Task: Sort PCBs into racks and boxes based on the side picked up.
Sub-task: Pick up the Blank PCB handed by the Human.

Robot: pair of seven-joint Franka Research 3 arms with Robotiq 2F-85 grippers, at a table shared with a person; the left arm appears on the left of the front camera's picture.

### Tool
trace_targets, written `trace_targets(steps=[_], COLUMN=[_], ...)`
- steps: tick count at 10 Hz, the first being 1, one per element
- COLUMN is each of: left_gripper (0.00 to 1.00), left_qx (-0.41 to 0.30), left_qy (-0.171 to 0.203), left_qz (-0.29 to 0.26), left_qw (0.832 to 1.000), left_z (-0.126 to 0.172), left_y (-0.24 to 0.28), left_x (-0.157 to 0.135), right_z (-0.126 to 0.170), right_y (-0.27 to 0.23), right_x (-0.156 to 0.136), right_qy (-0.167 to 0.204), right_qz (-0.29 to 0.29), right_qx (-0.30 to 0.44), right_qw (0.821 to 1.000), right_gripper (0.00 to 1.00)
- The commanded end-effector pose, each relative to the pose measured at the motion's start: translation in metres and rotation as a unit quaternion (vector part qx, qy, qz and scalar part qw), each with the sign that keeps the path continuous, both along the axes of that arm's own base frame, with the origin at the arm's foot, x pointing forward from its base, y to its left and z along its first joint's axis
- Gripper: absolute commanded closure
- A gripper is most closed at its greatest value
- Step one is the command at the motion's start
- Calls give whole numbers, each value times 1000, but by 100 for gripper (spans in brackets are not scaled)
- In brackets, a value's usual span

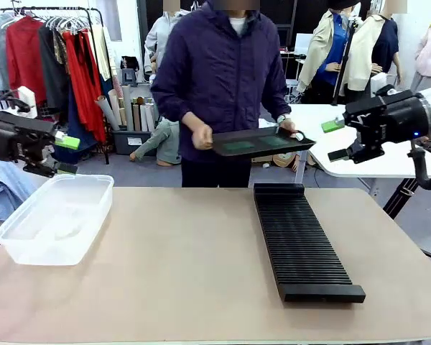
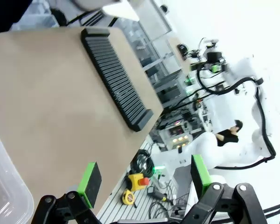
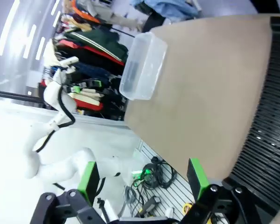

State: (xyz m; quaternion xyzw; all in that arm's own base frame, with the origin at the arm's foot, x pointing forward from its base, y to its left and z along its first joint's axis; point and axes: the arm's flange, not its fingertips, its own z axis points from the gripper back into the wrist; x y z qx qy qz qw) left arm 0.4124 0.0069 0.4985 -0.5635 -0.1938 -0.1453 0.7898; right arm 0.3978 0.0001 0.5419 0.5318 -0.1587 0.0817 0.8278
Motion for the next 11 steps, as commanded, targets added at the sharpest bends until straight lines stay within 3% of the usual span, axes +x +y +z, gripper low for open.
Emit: trace_targets(steps=[1,6,7,8,11], left_gripper=[0,0,0,0,0], left_qx=[-41,-42,-37,-34,-34], left_qy=[-14,-12,-31,1,1], left_qz=[5,14,8,21,21], left_qw=[999,999,999,999,999], left_z=[-5,-15,-14,-13,-13], left_y=[10,29,26,31,31], left_x=[-7,-16,-16,-14,-14], right_z=[-10,-23,-21,-21,-21], right_y=[-11,-29,-31,-31,-31], right_x=[-12,-13,-15,-15,-15], right_qy=[-25,-42,-19,-19,-19], right_qz=[-4,-16,-23,-23,-23], right_qx=[41,83,60,60,60], right_qw=[999,995,998,998,998], right_gripper=[0,0,0,0,0])
